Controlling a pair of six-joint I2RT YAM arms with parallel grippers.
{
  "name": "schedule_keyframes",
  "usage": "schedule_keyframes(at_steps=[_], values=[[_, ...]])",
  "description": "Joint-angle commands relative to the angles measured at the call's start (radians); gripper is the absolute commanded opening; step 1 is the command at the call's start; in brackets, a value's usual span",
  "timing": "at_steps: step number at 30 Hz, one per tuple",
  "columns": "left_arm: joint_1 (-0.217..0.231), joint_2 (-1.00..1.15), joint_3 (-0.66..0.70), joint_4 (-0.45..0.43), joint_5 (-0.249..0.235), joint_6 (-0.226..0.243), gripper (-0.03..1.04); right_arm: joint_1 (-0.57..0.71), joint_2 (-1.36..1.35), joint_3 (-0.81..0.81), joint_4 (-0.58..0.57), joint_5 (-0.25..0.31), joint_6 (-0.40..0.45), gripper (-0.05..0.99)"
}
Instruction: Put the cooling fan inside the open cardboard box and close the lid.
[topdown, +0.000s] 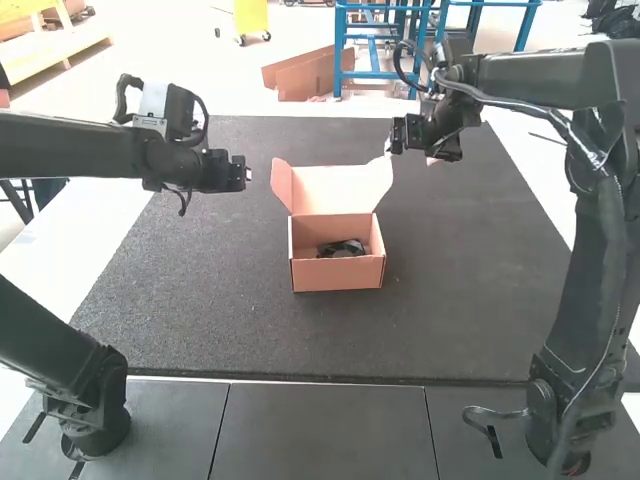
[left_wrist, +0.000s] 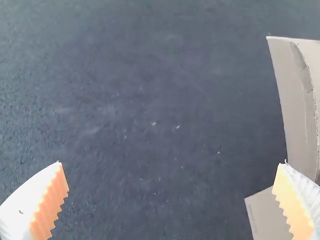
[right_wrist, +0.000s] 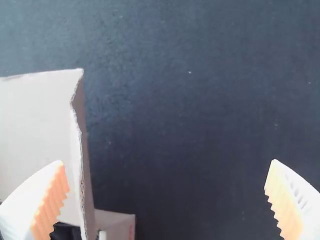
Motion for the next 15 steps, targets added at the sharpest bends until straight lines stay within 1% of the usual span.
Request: schedule_keyframes(at_steps=[1,5,10,15], values=[[-0.005,0.028,0.045,0.027,-0.010,-0.011,0.97,0.002,-0.062,0.013,0.022,0.000,0.003,0.90],[-0.005,0.069,0.064,0.055,-0.010,-0.009,0.97,0.003,-0.059,0.013,0.048,-0.005,0.006,0.90],[-0.005,0.117,0.088,0.085,-0.010,-0.008,0.97,-0.004,-0.051,0.010,0.105,-0.026,0.011,0.90],[-0.005,0.158,0.127,0.091,-0.001,-0.014,0.97,-0.004,-0.036,0.017,0.121,-0.057,0.014,0.90]])
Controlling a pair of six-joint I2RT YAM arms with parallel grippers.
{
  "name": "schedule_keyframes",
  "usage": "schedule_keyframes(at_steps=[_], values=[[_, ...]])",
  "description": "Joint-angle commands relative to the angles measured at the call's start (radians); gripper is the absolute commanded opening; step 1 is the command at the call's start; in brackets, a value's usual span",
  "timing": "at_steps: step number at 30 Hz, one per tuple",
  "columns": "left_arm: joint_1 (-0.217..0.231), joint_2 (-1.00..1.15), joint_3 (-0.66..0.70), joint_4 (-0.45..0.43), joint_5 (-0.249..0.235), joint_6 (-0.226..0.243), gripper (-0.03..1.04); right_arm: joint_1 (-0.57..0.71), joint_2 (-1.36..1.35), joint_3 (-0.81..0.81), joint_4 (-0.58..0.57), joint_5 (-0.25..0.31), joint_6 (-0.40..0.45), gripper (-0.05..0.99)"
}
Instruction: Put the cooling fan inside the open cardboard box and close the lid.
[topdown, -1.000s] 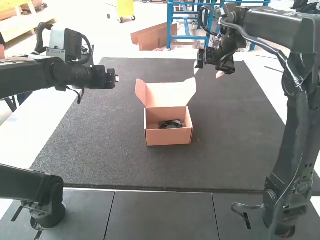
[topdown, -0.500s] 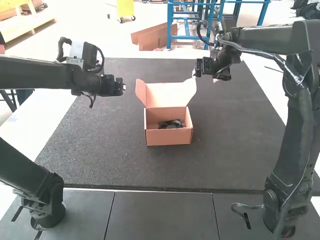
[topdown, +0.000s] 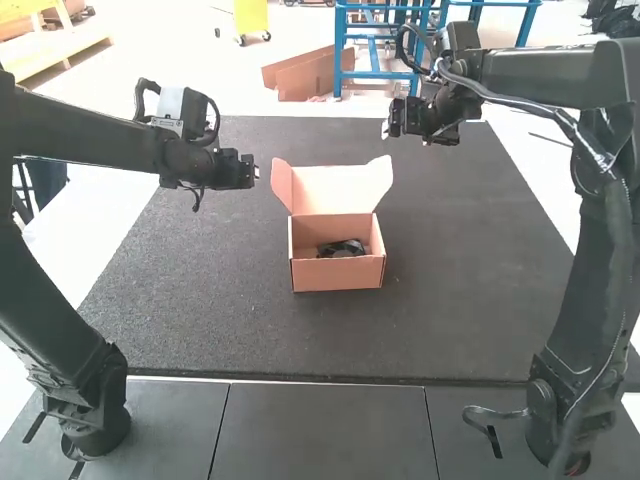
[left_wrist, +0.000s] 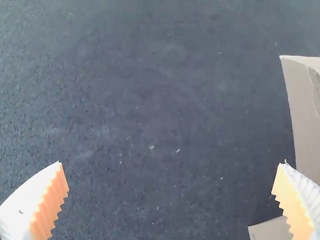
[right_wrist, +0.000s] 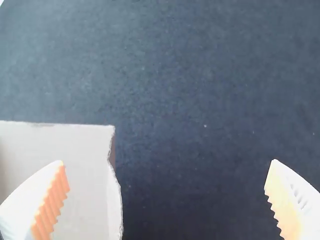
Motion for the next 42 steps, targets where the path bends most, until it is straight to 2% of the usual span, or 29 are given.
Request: schedule_keyframes(at_steps=[1,6,11,17,24,27,38,42], values=[[-0.005,0.018,0.061,0.013,0.009,-0.011,0.97,-0.006,-0.010,0.019,0.011,-0.037,0.009,0.90],[-0.010,0.048,0.096,0.014,0.065,-0.017,0.97,-0.001,0.025,0.041,-0.005,-0.068,0.009,0.90],[-0.035,0.068,0.122,0.016,0.113,-0.020,0.97,0.002,0.065,0.085,-0.068,-0.098,0.009,0.90],[-0.074,0.078,0.139,0.016,0.139,-0.031,0.97,-0.004,0.102,0.127,-0.124,-0.100,0.008,0.88],[-0.099,0.080,0.141,0.017,0.147,-0.045,0.97,-0.004,0.113,0.136,-0.124,-0.106,0.004,0.79],[-0.097,0.080,0.141,0.021,0.147,-0.045,0.97,0.002,0.116,0.136,-0.124,-0.106,0.004,0.71],[-0.097,0.080,0.138,0.021,0.147,-0.045,0.97,0.003,0.117,0.136,-0.167,-0.137,-0.003,0.68],[-0.097,0.080,0.135,0.019,0.147,-0.045,0.97,0.003,0.116,0.134,-0.167,-0.143,-0.014,0.61]])
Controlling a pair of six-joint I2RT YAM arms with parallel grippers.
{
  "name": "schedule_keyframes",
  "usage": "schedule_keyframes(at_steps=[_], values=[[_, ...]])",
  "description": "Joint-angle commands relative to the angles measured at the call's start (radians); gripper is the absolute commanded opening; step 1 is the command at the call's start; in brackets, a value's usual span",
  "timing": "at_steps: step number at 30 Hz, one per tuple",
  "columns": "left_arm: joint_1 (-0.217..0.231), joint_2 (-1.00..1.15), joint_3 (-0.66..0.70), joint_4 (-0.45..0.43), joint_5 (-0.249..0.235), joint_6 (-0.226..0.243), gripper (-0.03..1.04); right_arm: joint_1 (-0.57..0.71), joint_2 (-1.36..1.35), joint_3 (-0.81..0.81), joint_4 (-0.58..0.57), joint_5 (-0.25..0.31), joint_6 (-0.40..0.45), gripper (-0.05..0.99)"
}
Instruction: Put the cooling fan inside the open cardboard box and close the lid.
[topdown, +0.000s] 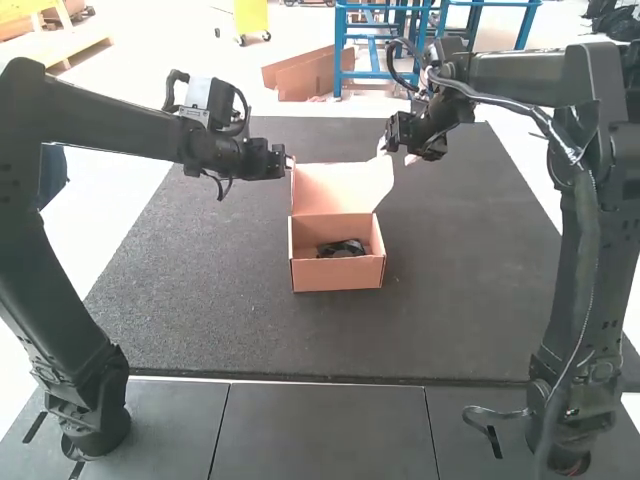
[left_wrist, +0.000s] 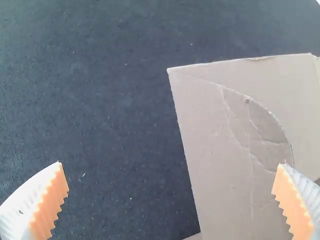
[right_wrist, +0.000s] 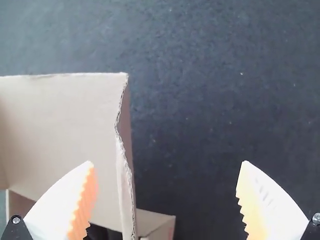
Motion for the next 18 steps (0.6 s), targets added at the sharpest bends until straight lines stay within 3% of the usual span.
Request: schedule_keyframes(at_steps=[1,6,18], values=[[-0.008,-0.001,0.029,0.006,0.015,-0.007,0.97,0.003,0.003,0.030,0.002,-0.020,-0.015,0.59],[-0.008,-0.001,0.031,0.004,0.015,-0.007,0.97,0.014,0.006,0.029,0.002,-0.026,-0.027,0.53],[-0.008,-0.001,0.028,0.001,0.015,-0.009,0.97,0.024,0.019,0.032,-0.001,-0.056,-0.030,0.28]])
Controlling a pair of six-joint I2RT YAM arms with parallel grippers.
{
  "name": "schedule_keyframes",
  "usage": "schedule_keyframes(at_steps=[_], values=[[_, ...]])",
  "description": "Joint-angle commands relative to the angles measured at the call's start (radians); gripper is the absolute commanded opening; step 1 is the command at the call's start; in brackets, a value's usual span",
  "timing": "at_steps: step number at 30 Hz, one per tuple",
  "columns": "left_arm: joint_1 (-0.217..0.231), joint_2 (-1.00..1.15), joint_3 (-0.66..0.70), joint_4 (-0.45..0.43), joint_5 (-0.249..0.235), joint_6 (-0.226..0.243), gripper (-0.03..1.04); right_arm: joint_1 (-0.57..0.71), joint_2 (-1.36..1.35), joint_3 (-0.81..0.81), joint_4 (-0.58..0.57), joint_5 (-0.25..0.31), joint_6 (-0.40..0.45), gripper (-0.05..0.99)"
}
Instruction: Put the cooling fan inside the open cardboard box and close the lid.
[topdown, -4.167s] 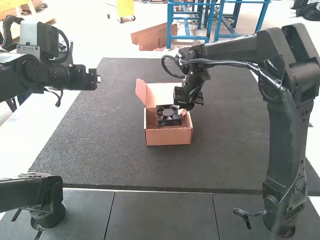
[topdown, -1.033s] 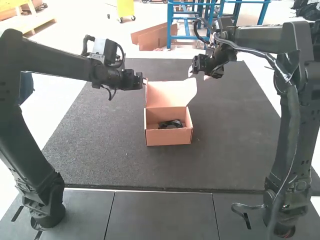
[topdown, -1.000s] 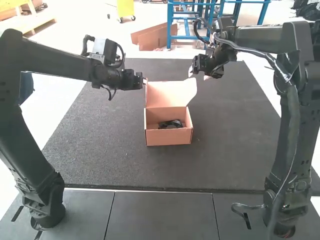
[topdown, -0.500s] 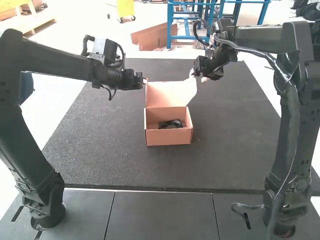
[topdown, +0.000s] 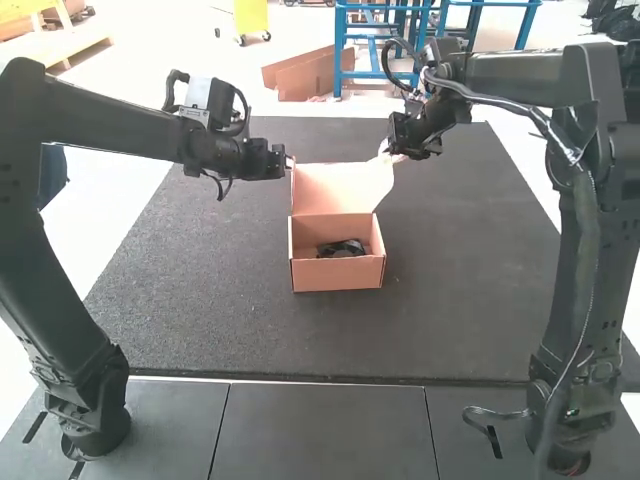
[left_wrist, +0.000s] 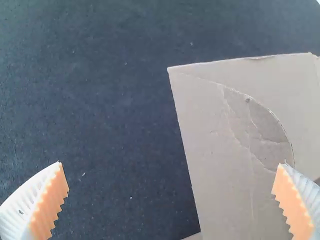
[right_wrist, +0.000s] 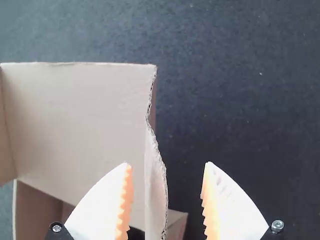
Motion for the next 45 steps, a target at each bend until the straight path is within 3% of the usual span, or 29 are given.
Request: schedule_keyframes(at_steps=[1,8,13,31,45], values=[[-0.008,-0.001,0.028,0.003,0.015,-0.009,0.97,0.009,0.020,0.032,0.003,-0.025,-0.005,0.25],[-0.008,-0.001,0.026,0.003,0.014,-0.009,0.97,0.009,0.023,0.032,0.003,-0.027,0.000,0.06],[-0.008,-0.001,0.026,-0.001,0.014,-0.008,0.97,0.009,0.026,0.033,-0.005,-0.032,0.001,-0.01],[-0.011,-0.010,0.033,-0.046,0.014,-0.008,0.97,0.047,0.014,0.059,-0.236,-0.044,-0.072,-0.01],[-0.016,-0.059,0.016,-0.119,0.014,-0.008,0.97,0.075,-0.042,-0.025,-0.255,-0.030,-0.066,-0.01]])
